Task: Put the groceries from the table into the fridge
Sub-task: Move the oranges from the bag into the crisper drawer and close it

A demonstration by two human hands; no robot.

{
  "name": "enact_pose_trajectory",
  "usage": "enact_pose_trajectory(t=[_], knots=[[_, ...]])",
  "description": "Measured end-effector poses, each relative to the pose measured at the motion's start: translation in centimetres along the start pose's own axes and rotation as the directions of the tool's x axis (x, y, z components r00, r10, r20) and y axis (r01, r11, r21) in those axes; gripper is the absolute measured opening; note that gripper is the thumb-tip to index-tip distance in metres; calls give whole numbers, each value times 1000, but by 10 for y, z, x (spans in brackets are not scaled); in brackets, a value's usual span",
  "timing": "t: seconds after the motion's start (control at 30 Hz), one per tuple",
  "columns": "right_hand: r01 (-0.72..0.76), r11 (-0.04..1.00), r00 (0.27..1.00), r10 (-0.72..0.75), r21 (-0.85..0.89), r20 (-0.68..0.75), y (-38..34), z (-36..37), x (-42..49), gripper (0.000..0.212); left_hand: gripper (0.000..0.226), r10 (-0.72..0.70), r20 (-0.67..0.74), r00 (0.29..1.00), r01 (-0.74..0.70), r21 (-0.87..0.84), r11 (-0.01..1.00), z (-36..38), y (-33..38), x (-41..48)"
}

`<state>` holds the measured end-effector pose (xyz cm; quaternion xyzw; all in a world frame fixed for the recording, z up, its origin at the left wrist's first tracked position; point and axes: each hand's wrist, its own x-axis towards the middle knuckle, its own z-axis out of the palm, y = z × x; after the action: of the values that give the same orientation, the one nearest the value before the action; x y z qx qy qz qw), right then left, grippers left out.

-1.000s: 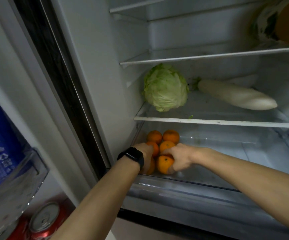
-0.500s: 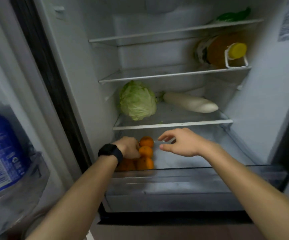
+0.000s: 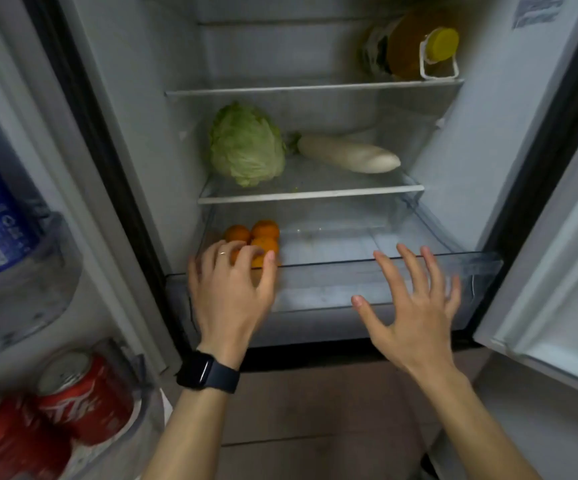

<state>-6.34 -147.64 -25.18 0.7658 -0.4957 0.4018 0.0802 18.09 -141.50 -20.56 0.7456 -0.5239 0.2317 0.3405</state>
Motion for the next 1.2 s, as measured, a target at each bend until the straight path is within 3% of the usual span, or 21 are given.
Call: enact_pose_trajectory(t=[0.07, 0.2, 0.37, 0.63, 0.9, 1.0, 1.2], knots=[[18, 999, 998, -16, 40, -58, -1, 15, -12, 69, 37, 5, -82, 997, -5, 7, 1000, 9, -9, -23], [59, 994, 972, -36, 93, -232, 7, 30, -2, 46, 50, 77, -122, 989, -78, -5, 997, 23, -22, -31], [100, 995, 960, -90, 27, -265, 15, 29, 12, 44, 61, 125, -220, 967, -128, 5, 992, 34, -29, -24], [116, 986, 974, -89, 123, -208, 22, 51, 86, 43, 55, 86, -151, 985, -80, 45, 996, 65, -27, 42], [69, 996, 965, -51, 62, -256, 34, 106, 119, 43, 43, 27, -126, 992, -26, 7, 1000, 105, -27, 72], [-15, 1000, 983, 19, 23, -184, 31, 127, 123, 45, 38, 12, -136, 991, -15, -25, 1000, 124, -28, 76], [-71, 997, 997, 70, -16, -41, 33, 154, 143, 52, 56, -7, -43, 999, 4, -59, 998, 154, -41, 84]])
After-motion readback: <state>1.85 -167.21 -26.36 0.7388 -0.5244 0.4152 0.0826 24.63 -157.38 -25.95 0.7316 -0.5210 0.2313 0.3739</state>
